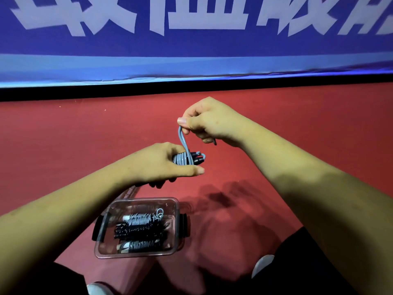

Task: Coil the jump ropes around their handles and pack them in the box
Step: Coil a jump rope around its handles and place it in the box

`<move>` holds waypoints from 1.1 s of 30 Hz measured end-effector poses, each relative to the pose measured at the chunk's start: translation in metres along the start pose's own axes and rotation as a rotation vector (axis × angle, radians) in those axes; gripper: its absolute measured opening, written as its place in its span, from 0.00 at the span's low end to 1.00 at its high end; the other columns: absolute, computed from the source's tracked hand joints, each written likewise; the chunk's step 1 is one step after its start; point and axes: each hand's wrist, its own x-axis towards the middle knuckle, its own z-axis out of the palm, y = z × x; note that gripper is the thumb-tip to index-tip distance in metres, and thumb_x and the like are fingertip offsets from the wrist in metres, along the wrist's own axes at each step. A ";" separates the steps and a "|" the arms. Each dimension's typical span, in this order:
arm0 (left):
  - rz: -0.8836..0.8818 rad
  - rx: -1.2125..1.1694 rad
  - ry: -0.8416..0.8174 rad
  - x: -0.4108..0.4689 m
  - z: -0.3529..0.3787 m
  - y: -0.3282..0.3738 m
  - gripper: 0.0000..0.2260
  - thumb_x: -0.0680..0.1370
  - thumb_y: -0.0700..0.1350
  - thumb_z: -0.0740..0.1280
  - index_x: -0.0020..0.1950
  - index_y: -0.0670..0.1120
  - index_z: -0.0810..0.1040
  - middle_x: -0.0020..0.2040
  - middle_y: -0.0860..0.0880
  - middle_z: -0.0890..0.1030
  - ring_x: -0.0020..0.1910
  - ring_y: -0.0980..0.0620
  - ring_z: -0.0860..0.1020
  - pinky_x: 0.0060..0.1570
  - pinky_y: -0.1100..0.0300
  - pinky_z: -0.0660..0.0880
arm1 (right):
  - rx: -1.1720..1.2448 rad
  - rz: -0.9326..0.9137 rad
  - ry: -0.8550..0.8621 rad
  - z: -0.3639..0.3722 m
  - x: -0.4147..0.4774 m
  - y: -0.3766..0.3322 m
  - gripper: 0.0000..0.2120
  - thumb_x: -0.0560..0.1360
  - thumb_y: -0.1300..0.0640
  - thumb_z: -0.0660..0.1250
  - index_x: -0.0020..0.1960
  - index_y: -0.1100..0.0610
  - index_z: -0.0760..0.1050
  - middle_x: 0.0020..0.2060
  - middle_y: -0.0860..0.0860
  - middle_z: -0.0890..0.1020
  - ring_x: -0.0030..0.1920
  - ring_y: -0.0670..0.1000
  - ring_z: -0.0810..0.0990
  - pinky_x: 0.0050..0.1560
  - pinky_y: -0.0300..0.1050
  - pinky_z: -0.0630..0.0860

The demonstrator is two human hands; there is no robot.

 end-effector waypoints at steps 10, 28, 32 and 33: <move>0.143 -0.349 0.050 -0.005 0.002 0.002 0.18 0.74 0.60 0.67 0.44 0.44 0.75 0.30 0.46 0.76 0.25 0.47 0.72 0.27 0.56 0.68 | 0.036 0.098 -0.013 -0.010 0.003 0.025 0.13 0.81 0.56 0.64 0.38 0.59 0.75 0.22 0.47 0.64 0.24 0.48 0.58 0.27 0.39 0.57; -0.044 -0.645 0.385 0.015 -0.041 -0.019 0.09 0.76 0.36 0.70 0.46 0.49 0.74 0.31 0.45 0.72 0.22 0.48 0.70 0.24 0.61 0.68 | -0.720 -0.147 0.061 0.012 -0.004 -0.017 0.15 0.80 0.53 0.61 0.38 0.59 0.74 0.32 0.55 0.75 0.35 0.57 0.71 0.33 0.48 0.65; -0.080 -0.399 0.391 0.020 -0.027 -0.023 0.08 0.75 0.35 0.68 0.44 0.48 0.74 0.29 0.47 0.73 0.22 0.48 0.71 0.24 0.61 0.68 | -0.944 -0.192 0.085 0.015 -0.013 -0.018 0.13 0.77 0.53 0.64 0.36 0.55 0.67 0.32 0.51 0.73 0.39 0.59 0.73 0.36 0.45 0.61; -0.088 -0.315 0.376 0.020 -0.023 -0.024 0.07 0.75 0.35 0.68 0.44 0.47 0.74 0.29 0.47 0.73 0.21 0.48 0.71 0.23 0.60 0.68 | -0.997 -0.220 0.088 0.017 -0.015 -0.018 0.12 0.77 0.52 0.64 0.37 0.54 0.67 0.34 0.52 0.75 0.41 0.59 0.75 0.37 0.45 0.63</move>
